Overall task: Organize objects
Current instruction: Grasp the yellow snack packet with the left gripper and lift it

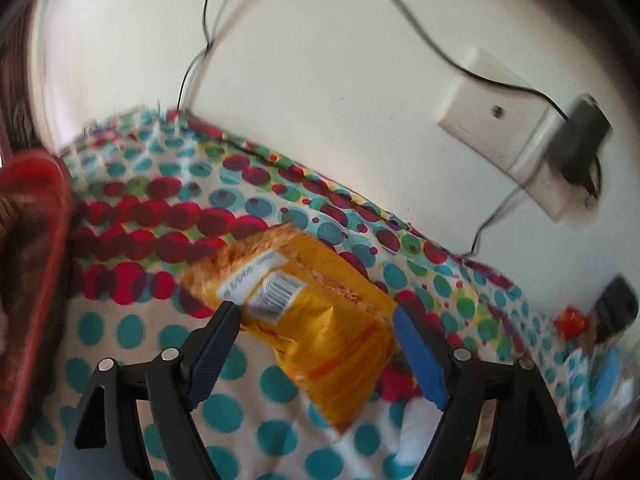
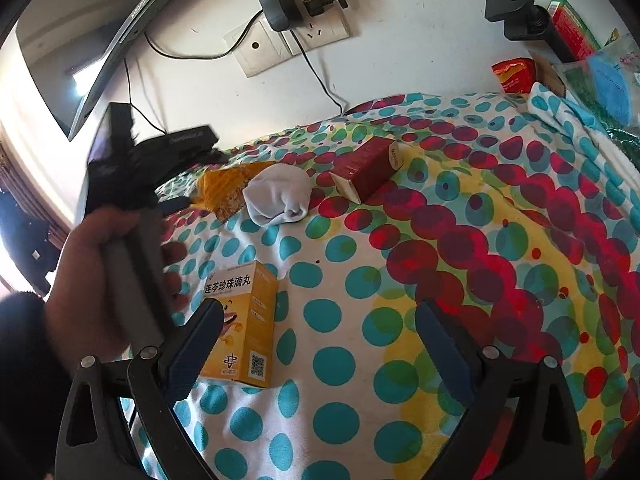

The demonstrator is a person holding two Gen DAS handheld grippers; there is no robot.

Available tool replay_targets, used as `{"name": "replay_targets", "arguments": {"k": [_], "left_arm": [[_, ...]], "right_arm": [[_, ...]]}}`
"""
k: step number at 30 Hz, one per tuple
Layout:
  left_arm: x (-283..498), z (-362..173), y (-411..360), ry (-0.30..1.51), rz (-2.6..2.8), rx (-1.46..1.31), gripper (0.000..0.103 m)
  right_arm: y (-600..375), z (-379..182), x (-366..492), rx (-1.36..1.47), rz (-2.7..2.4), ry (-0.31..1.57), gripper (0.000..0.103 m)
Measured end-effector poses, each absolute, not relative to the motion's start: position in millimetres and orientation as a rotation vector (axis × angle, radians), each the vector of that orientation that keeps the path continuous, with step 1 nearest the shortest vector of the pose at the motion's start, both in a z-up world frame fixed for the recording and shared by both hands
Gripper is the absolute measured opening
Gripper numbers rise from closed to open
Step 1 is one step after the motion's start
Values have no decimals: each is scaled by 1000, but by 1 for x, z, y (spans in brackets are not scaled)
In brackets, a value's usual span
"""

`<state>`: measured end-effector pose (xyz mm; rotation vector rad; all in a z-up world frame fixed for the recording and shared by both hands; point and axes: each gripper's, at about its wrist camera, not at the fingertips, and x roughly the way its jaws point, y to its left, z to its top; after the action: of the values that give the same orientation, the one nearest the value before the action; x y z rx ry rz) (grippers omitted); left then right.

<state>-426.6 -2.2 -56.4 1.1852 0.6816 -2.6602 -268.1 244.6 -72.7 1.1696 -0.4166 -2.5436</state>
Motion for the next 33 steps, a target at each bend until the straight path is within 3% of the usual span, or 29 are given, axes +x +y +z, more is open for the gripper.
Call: {"name": "replay_targets", "arguments": {"k": [3,7,9,11,14,18,29,33], "left_arm": [[-443,-72,-10,846,-2586,1302,83],[-455,-76,-4,772,-2589,1374,83],[-455,-73,-3,737,-2610,1371,70],[-452,-67,1,667,-2641,1353,65],[-445,-58,9,535,-2703,1320,45],[-434,-44,11,399,-2730,1267,38],[-386,-10,5,-13,-2754,1122,37],[-367,-1,-13,-60,-2724,1084,37]], "right_arm": [[244,-75,-269,1182,-2526,-433,96],[244,-76,-269,1186,-2522,-443,96],[244,-76,-269,1185,-2523,-446,96],[244,-75,-269,1184,-2525,-440,96],[242,-77,-269,1189,-2524,-427,96],[241,-76,-269,1182,-2532,-415,96],[229,-73,-267,1165,-2540,-342,97],[224,-70,-264,1141,-2543,-309,97]]}}
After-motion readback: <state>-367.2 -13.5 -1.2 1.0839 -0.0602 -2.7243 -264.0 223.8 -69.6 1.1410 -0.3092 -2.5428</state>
